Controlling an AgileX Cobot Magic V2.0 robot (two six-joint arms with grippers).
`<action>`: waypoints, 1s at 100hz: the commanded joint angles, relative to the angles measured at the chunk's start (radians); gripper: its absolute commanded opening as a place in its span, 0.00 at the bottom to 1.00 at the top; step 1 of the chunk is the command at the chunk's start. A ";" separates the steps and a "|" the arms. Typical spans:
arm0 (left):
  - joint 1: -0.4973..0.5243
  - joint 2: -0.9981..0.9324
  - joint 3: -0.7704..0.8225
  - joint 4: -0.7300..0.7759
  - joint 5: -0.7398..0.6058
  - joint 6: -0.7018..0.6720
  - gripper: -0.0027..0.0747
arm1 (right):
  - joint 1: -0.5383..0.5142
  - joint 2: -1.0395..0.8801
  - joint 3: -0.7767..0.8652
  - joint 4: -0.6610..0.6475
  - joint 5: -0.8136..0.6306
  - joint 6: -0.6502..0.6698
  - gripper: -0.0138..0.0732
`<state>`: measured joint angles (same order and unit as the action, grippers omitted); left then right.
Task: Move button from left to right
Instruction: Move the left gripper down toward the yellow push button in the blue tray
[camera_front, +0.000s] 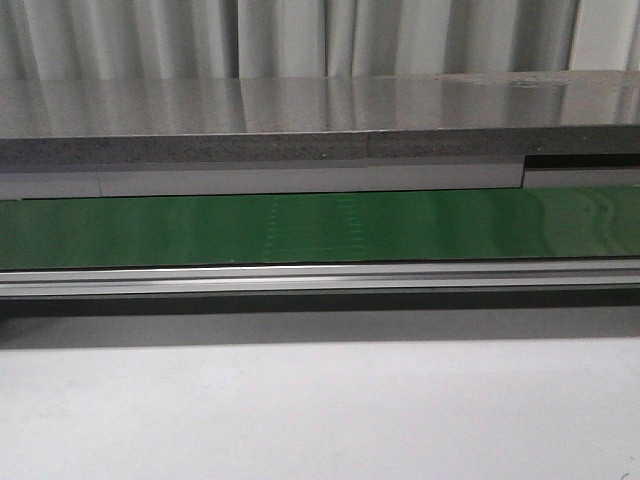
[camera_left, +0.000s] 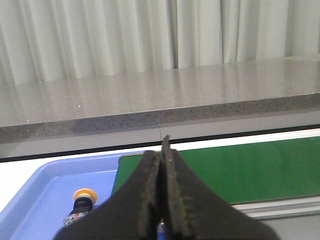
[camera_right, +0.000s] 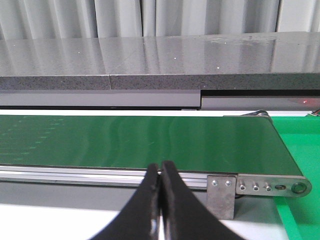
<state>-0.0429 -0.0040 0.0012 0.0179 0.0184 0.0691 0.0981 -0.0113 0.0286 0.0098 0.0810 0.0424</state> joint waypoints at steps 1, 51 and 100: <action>0.002 -0.030 0.034 -0.010 -0.072 -0.011 0.01 | -0.002 -0.020 -0.016 -0.010 -0.090 -0.004 0.08; 0.002 -0.030 0.034 -0.010 -0.076 -0.011 0.01 | -0.002 -0.020 -0.016 -0.010 -0.090 -0.004 0.08; 0.002 0.084 -0.201 -0.146 0.098 -0.011 0.01 | -0.002 -0.020 -0.016 -0.010 -0.090 -0.004 0.08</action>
<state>-0.0429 0.0221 -0.0995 -0.1133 0.1321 0.0691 0.0981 -0.0113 0.0286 0.0098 0.0810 0.0424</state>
